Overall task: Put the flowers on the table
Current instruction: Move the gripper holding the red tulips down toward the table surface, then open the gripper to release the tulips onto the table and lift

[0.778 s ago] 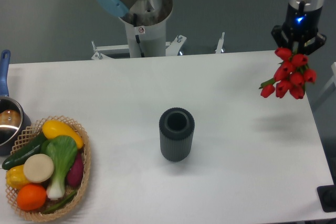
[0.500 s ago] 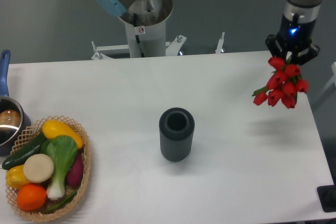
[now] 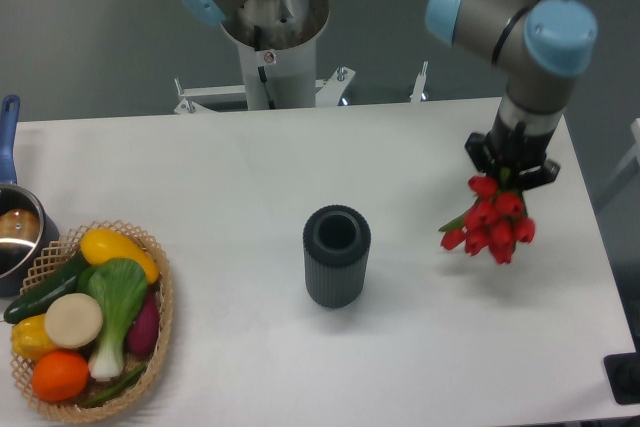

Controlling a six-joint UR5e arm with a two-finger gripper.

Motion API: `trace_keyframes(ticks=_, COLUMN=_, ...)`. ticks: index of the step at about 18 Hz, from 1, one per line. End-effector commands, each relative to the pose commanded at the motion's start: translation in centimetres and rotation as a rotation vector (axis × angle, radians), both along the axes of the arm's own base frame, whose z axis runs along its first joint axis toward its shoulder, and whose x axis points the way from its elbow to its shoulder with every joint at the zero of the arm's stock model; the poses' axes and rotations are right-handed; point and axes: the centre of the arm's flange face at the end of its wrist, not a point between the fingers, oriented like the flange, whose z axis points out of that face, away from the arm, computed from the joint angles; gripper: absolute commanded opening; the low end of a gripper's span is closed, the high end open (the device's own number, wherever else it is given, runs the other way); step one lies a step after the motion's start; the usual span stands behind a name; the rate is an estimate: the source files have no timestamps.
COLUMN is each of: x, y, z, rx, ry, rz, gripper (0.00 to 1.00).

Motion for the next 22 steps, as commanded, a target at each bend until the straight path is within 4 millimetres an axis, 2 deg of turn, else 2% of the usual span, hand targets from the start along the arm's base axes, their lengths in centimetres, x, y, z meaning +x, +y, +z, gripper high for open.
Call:
trace_keyframes(ticks=2, x=-0.1, y=1.6, z=-1.0, rx=0.012, ry=0.017, rz=0.023, gripper=0.17)
trace_keyframes(ticks=4, x=-0.3, y=3.1, z=-0.5, rx=0.031, ry=0.039, rz=0.053, gripper=0.22)
trace_keyframes(ticks=5, x=-0.3, y=4.0, z=-0.3, rx=0.039, ry=0.043, rz=0.074, gripper=0.36)
trace_keyframes(ticks=6, x=-0.4, y=4.6, z=-0.3, rx=0.042, ry=0.045, rz=0.095, gripper=0.56)
trace_keyframes(ticks=7, x=-0.5, y=4.8, z=-0.3, rx=0.045, ry=0.045, rz=0.104, gripper=0.61)
trace_keyframes(ticks=9, x=-0.4, y=4.7, z=-0.5, rx=0.041, ry=0.042, rz=0.105, gripper=0.91)
trace_keyframes(ticks=10, x=-0.3, y=4.8, z=-0.7, rx=0.038, ry=0.040, rz=0.105, gripper=1.00)
trace_keyframes(ticks=13, x=-0.5, y=4.3, z=-0.6, rx=0.039, ry=0.057, rz=0.112, gripper=1.00)
trace_keyframes(ticks=16, x=-2.4, y=1.6, z=-0.3, rx=0.045, ry=0.073, rz=0.150, gripper=1.00)
trace_keyframes(ticks=18, x=-3.0, y=0.9, z=0.2, rx=0.055, ry=0.103, rz=0.144, gripper=1.00)
trace_keyframes(ticks=22, x=-6.2, y=-4.6, z=1.2, rx=0.023, ry=0.175, rz=0.104, gripper=1.00)
